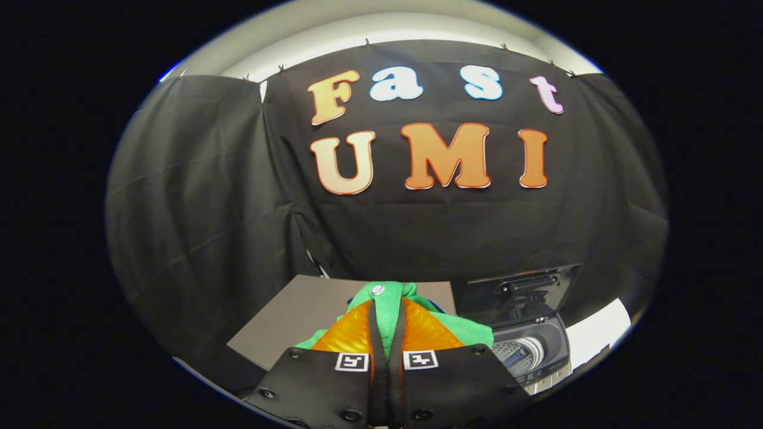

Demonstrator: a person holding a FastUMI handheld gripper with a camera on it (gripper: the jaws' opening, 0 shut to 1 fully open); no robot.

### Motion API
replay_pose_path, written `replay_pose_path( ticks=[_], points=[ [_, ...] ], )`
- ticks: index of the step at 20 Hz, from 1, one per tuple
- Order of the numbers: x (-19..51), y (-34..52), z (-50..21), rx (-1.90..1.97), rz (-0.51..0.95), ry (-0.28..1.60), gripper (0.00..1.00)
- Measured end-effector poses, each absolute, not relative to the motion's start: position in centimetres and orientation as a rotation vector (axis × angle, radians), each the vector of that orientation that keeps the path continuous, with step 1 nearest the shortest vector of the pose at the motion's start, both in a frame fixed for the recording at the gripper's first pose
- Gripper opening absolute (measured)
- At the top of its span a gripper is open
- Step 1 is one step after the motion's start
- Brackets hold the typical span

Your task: Put the clothes into the washing machine and then close the washing machine lid.

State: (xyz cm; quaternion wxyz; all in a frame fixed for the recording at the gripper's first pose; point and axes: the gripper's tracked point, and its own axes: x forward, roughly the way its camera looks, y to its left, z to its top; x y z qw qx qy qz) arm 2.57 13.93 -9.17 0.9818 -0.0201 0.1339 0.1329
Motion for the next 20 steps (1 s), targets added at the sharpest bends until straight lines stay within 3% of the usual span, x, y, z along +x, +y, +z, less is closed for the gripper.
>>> replay_pose_path(
  ticks=[12,20],
  points=[
    [4.7,-4.4,-4.2,-0.027,0.042,0.179,0.08],
    [8.4,-16.0,-8.0,-0.009,-0.016,0.245,0.08]
  ],
)
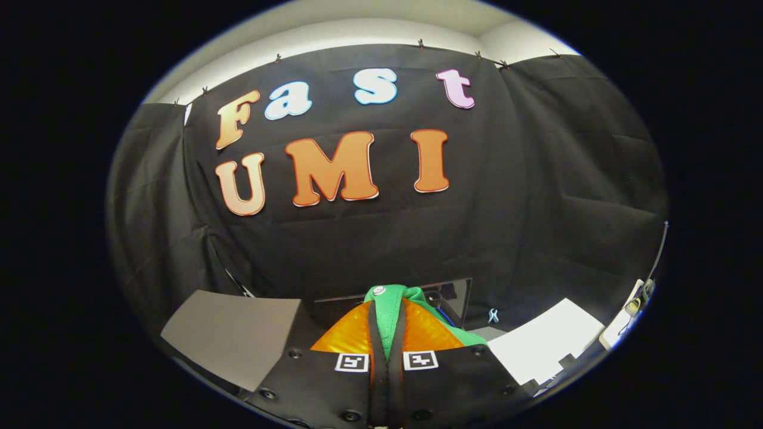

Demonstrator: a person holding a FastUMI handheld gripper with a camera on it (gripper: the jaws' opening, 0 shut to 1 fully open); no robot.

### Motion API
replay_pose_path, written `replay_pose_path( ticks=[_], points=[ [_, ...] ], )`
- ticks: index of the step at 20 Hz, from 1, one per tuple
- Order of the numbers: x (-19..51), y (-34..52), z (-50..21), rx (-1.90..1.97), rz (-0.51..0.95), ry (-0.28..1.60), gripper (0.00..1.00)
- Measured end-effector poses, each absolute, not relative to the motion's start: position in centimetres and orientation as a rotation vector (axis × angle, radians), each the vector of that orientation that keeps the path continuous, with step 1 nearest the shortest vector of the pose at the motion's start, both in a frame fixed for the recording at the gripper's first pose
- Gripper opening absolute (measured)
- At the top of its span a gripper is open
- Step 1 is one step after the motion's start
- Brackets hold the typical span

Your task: Put the clothes into the washing machine and then close the washing machine lid.

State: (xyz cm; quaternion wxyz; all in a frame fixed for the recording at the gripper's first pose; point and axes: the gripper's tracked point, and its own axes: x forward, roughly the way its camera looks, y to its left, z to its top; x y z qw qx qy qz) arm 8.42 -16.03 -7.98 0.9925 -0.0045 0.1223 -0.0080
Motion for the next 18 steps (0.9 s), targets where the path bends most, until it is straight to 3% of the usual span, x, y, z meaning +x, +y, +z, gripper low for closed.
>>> replay_pose_path(
  ticks=[18],
  points=[
    [15.9,-21.2,-30.2,-0.04,0.11,0.533,0.08]
  ],
)
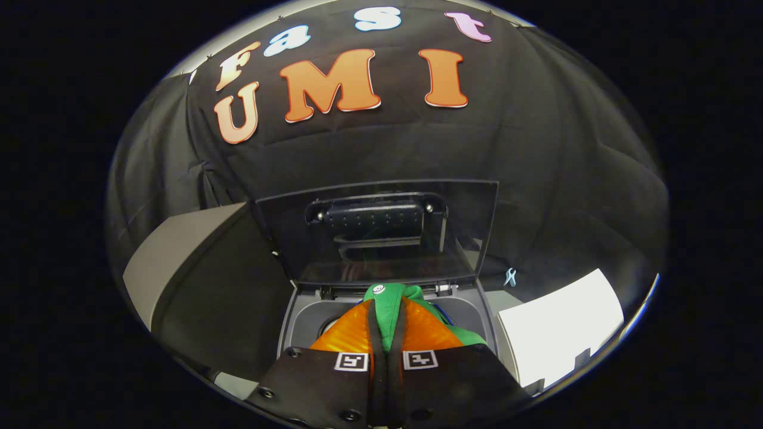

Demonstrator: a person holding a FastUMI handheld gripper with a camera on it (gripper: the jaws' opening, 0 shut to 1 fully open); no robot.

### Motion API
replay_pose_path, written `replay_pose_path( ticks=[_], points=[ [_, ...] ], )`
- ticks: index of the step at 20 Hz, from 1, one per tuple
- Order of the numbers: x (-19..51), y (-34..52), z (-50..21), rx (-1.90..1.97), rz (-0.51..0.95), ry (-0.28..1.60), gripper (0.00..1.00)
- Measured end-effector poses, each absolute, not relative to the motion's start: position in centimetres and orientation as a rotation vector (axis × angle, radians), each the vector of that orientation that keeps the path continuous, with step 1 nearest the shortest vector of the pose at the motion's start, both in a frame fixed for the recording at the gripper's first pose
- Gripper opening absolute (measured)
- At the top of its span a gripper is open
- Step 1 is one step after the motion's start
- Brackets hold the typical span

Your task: Put the clothes into the washing machine and then close the washing machine lid.

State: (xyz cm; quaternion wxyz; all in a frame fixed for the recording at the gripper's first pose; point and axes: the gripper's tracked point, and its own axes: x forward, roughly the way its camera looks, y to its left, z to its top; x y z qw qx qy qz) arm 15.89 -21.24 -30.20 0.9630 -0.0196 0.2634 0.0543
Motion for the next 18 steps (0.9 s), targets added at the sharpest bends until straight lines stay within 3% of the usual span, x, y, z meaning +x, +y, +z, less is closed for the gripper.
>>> replay_pose_path(
  ticks=[11,18],
  points=[
    [18.4,-22.0,-45.2,-0.063,0.087,0.796,0.08],
    [18.9,-22.4,-49.2,-0.065,0.034,0.956,0.08]
  ],
)
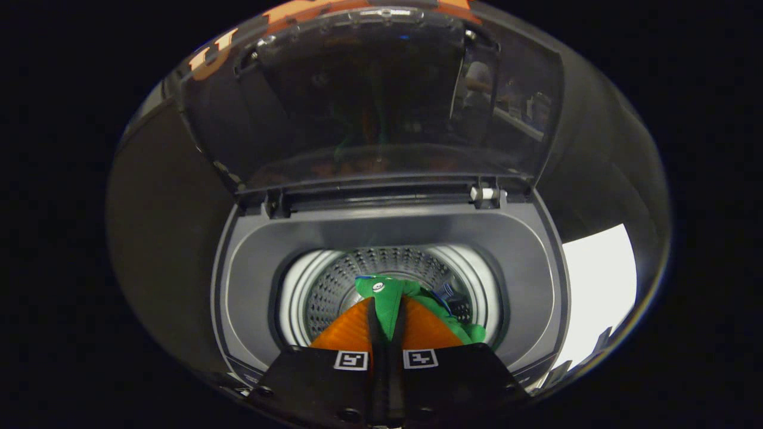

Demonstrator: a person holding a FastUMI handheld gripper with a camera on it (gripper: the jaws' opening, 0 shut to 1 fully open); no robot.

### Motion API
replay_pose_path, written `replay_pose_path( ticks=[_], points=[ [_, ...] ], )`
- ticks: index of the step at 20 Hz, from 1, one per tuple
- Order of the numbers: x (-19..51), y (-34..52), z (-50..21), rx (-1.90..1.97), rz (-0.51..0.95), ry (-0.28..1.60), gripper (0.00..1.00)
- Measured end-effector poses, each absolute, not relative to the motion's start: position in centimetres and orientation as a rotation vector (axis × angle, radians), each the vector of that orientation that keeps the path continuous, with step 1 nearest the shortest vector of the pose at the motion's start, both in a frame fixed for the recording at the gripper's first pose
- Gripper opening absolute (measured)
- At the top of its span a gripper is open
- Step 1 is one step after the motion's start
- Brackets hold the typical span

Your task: Put the clothes into the washing machine and then close the washing machine lid.

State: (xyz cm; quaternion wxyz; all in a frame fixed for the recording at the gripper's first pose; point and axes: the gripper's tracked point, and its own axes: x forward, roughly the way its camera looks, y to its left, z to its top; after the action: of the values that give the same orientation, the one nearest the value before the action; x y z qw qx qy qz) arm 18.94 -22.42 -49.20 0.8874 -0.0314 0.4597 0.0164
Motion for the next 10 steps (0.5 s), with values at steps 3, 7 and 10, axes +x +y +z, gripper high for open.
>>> replay_pose_path(
  ticks=[3,7,10],
  points=[
    [19.1,-22.8,-50.3,-0.023,-0.033,0.991,0.08],
    [18.5,-22.8,-51.3,0.016,-0.05,1.016,0.12],
    [17.0,-22.6,-51.6,0.048,-0.035,1.051,0.33]
  ],
)
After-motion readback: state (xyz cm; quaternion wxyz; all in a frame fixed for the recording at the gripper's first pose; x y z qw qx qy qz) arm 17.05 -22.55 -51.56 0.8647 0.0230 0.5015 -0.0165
